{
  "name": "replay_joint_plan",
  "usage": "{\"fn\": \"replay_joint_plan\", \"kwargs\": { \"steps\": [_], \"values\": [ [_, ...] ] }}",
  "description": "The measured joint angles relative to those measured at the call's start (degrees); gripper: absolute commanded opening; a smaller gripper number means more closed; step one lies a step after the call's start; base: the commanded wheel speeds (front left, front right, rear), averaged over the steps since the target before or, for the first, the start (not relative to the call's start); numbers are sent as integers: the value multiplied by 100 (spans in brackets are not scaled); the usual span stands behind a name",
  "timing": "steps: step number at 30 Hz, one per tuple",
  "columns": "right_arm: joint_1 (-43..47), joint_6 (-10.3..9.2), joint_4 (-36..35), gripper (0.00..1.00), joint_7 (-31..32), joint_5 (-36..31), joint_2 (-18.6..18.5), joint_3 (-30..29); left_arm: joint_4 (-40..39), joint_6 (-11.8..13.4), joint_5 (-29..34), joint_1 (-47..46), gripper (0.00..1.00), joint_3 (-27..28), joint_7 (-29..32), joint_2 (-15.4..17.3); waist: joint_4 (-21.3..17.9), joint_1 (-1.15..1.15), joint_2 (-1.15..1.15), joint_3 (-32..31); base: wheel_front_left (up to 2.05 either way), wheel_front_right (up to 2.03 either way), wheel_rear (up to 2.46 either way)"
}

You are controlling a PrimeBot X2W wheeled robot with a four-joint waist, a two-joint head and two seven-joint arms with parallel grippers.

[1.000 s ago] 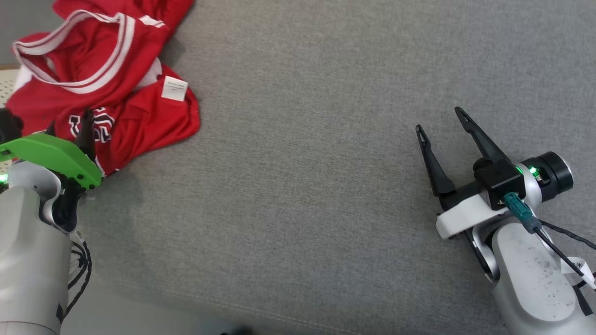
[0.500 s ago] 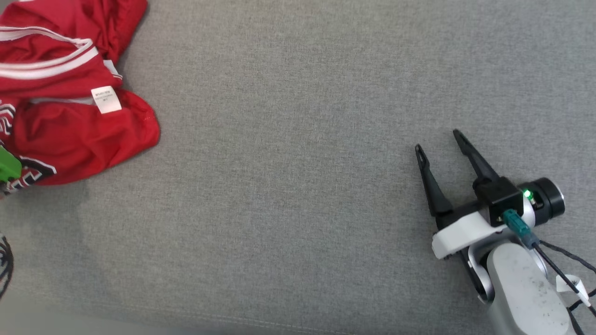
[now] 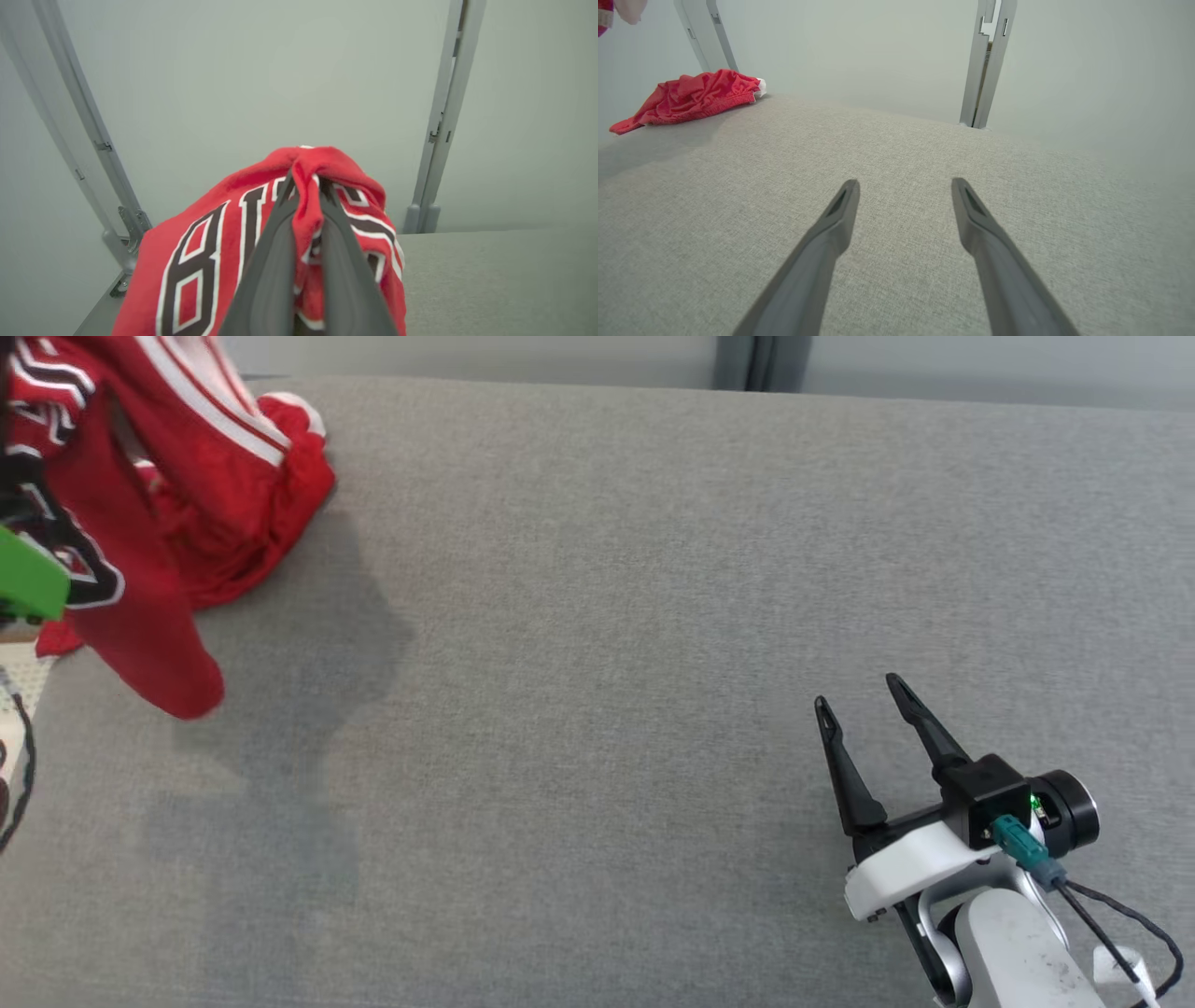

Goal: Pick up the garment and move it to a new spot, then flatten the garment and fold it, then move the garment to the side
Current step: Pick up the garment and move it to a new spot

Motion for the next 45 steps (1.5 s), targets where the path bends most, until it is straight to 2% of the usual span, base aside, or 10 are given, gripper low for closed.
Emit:
{"fn": "replay_joint_plan", "kwargs": {
  "steps": [7, 15, 22, 29, 32, 38, 39, 40, 41, 45],
  "values": [
    [89, 0, -183, 100, 0, 23, 88, -26, -2465, 443, -598, 824, 0, -189, 818, -104, -709, 0, 0, -279, 0, 0, 0],
    [91, 0, -333, 100, 0, 154, 121, 4, -2975, 400, -1184, 1238, 0, -1018, 1325, -657, -1725, 0, 0, -254, 0, 0, 0],
    [191, 0, -436, 100, 0, 444, 122, 7, -2315, 129, -1627, 1177, 0, -1583, 1802, -1005, -2756, 0, 0, -99, 0, 0, 0],
    [344, 0, -498, 100, 0, 678, 121, 69, -643, 64, -1912, 464, 0, -1663, 2109, -1325, -3624, 0, 0, 136, 0, 0, 0],
    [342, 0, -504, 100, 0, 766, 120, 202, 286, 40, -1709, 140, 0, -1678, 2072, -1332, -3875, 0, 0, 296, 0, 0, 0],
    [302, 0, -511, 100, 0, 854, 123, 354, 1904, 33, -495, -441, 1, -1845, 998, -1133, -4168, 0, 0, 662, 0, 0, 0],
    [299, 0, -505, 100, 0, 854, 126, 363, 2137, 27, -341, -494, 32, -1903, 817, -1131, -4205, 0, 0, 711, 0, 0, 0],
    [298, 0, -495, 100, 0, 854, 127, 355, 2340, 29, -224, -520, 47, -1935, 645, -1159, -4230, 0, 0, 752, 0, 0, 0],
    [298, 0, -478, 100, 0, 850, 126, 345, 2526, 25, -110, -541, 100, -1997, 455, -1198, -4242, 0, 0, 788, 0, 0, 0],
    [288, 0, -419, 100, 0, 756, 127, 299, 3045, 8, 279, -661, 100, -2196, -175, -1344, -4175, 0, 0, 818, 0, 0, 0]
  ]
}}
